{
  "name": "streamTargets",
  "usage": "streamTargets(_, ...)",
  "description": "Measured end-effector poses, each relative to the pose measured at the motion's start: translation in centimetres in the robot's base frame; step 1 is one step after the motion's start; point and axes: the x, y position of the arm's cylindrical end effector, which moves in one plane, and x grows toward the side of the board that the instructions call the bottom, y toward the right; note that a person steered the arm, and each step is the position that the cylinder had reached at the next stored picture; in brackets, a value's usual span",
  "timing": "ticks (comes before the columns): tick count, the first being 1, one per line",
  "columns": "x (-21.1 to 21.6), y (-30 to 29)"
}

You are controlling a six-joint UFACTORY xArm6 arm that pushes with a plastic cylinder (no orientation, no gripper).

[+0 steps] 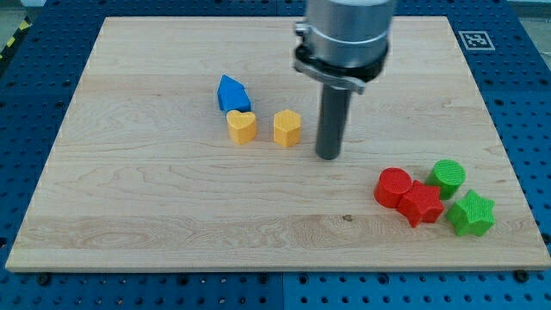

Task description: Move the yellow hexagon into the yellow heart

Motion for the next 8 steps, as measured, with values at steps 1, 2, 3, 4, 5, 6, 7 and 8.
streamTargets(1, -1.9, 0.1)
streamTargets(2, -2.1, 0.0)
streamTargets(3, -2.5, -1.1)
streamTargets(4, -2.6, -3.0)
streamTargets(5, -2.6, -4.9)
streamTargets(6, -2.7, -7.7)
streamTargets(7, -2.7, -8.4)
streamTargets(8, -0.3, -8.4)
